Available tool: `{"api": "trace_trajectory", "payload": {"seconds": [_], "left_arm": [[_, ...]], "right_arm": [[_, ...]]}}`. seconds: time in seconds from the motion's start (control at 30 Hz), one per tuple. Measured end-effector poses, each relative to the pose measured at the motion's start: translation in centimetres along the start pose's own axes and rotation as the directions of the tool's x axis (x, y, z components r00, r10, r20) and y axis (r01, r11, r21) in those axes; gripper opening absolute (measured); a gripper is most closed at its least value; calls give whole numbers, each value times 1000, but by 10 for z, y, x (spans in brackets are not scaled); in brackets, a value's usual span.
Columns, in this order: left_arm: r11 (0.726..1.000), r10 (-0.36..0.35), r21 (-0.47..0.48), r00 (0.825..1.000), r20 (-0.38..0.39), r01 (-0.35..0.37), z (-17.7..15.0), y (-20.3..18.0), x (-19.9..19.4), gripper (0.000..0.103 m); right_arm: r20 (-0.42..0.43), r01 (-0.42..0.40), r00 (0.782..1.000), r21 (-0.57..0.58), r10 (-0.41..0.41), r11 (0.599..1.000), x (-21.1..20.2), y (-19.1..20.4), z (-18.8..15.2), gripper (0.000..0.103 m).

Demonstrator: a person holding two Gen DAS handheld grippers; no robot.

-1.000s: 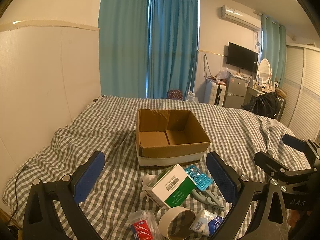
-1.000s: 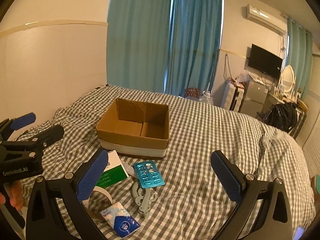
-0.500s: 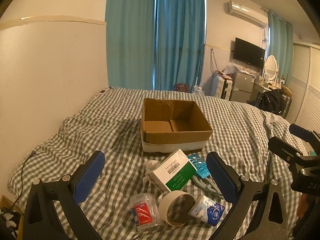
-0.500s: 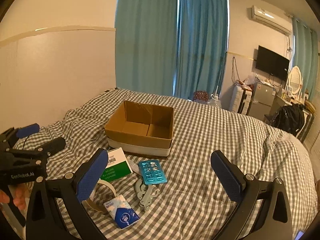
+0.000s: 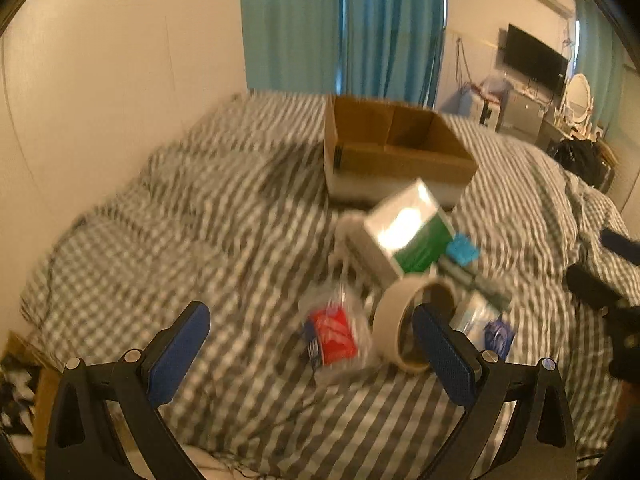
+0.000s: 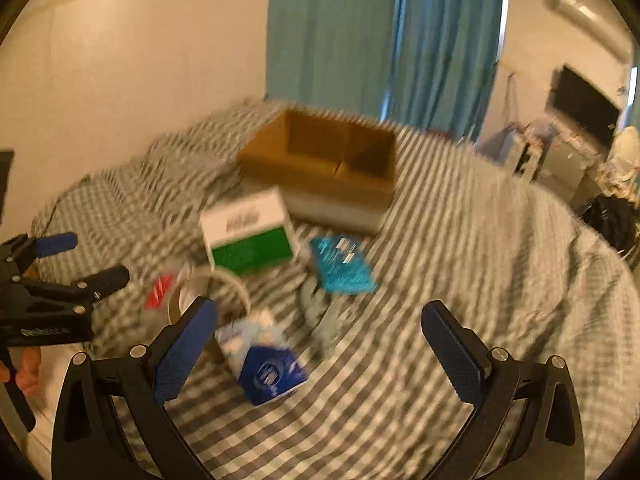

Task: Organize objects
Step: 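Approach the scattered items with both tools open, then grasp the clear swab tub with the left tool while the right grasps the Vinda tissue pack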

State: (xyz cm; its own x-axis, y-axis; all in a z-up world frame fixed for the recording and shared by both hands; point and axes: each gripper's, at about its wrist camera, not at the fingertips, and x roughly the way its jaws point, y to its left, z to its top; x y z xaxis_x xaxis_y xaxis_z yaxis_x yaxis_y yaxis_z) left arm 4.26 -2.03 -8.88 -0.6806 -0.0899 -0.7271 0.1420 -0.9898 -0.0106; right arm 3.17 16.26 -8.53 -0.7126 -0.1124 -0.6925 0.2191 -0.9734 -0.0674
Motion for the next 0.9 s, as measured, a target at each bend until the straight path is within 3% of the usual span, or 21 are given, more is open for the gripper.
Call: {"api": "trace_trajectory", "payload": {"seconds": [0.13,0.27,0.37,0.4,0.63,0.9], "left_arm": [[1000,-3,6,998,-70,4,-17,0,21,103],[999,26,30,983,-183,-20,-33,-2,51,103],[1000,19,25,975,-224,-13,-37,-1,65,103],[1000,17,25,974,-227,-12,-37,-2,67,103],[997,-7,70,974,-226,23,-30,-23,84,103],[999,-8,46,970,-242,20,-20,-39,109,103]], "right_arm": [[-140,-97,985,6,97,995,41,8,-23,88],[-210,-137,969,-4,133,991,63,15,-35,81],[-237,-173,958,-16,164,985,72,19,-39,67],[-244,-185,954,-19,175,983,77,19,-40,56],[-210,-146,968,-16,140,989,73,2,-30,52],[-218,-162,962,24,163,986,79,-10,-31,52]]}}
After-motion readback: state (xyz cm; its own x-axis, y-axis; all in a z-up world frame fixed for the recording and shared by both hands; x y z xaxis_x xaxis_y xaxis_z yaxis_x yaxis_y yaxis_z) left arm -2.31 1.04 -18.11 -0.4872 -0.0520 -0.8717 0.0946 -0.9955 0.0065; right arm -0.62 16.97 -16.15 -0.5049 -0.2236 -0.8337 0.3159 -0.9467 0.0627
